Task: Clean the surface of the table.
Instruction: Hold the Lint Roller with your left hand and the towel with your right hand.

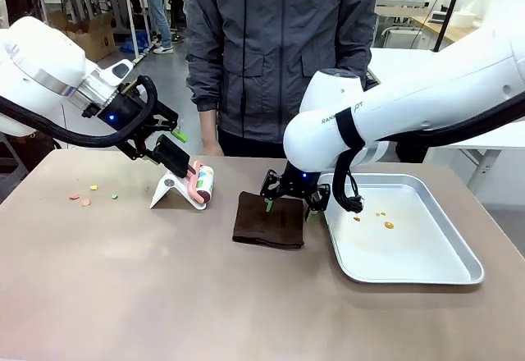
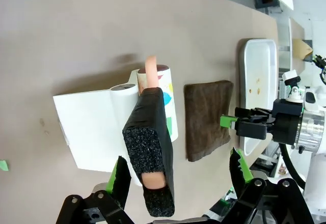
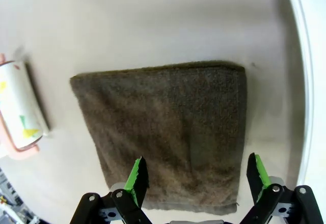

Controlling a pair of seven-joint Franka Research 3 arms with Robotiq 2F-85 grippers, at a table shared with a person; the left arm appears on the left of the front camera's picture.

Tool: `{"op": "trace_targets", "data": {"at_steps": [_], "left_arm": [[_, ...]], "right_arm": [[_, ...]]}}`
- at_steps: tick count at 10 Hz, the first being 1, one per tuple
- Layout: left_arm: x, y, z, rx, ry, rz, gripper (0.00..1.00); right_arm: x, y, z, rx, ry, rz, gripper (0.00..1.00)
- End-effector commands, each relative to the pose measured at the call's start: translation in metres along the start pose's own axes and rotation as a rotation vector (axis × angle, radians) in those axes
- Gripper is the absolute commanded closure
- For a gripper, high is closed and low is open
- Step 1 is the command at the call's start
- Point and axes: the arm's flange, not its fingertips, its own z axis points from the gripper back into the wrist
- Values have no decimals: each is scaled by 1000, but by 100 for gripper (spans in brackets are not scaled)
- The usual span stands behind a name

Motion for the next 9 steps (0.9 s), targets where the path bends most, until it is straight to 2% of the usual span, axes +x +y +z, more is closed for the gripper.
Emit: {"op": "trace_targets", "data": {"at_steps": [1,8,9], "left_arm": [[4,-8,0,21,20,12,0],[2,-5,-4,54,32,3,0],[1,-4,-3,76,32,-6,57]], "right_arm": [[6,14,-8,-69,-28,-17,0],[7,19,-21,-107,-54,26,0],[6,19,-21,-115,-46,34,59]]}}
